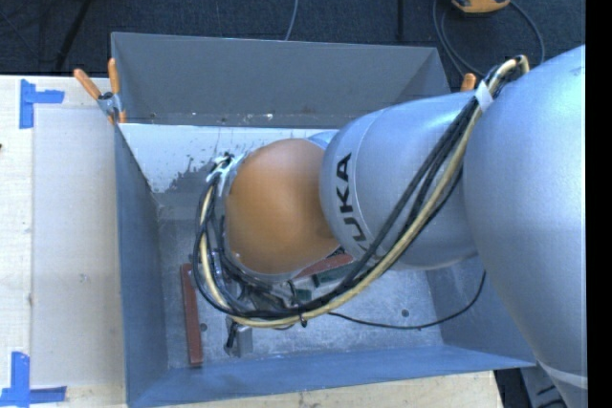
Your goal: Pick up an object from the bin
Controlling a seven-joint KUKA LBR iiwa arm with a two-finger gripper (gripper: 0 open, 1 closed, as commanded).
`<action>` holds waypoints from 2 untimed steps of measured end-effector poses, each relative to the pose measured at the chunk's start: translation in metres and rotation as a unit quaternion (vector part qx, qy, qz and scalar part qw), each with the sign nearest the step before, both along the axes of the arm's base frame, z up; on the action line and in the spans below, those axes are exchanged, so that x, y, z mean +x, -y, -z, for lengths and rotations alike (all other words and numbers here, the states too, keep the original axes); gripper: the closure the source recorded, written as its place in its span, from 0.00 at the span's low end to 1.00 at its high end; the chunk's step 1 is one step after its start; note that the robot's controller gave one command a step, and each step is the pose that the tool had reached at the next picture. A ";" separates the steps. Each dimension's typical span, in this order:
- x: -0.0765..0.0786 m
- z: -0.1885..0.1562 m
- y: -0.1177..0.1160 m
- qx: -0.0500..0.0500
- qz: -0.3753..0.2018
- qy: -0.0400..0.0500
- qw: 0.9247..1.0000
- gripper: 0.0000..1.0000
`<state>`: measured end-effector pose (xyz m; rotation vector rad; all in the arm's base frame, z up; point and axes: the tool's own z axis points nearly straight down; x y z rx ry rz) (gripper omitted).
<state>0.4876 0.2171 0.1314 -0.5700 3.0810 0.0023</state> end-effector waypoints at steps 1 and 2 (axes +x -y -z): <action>-0.005 0.056 -0.021 -0.001 0.141 -0.003 0.990 1.00; -0.007 0.061 -0.021 0.000 0.142 -0.004 0.990 0.00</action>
Offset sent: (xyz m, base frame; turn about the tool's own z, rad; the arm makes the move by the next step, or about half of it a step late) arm 0.0000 0.0000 0.0000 0.0000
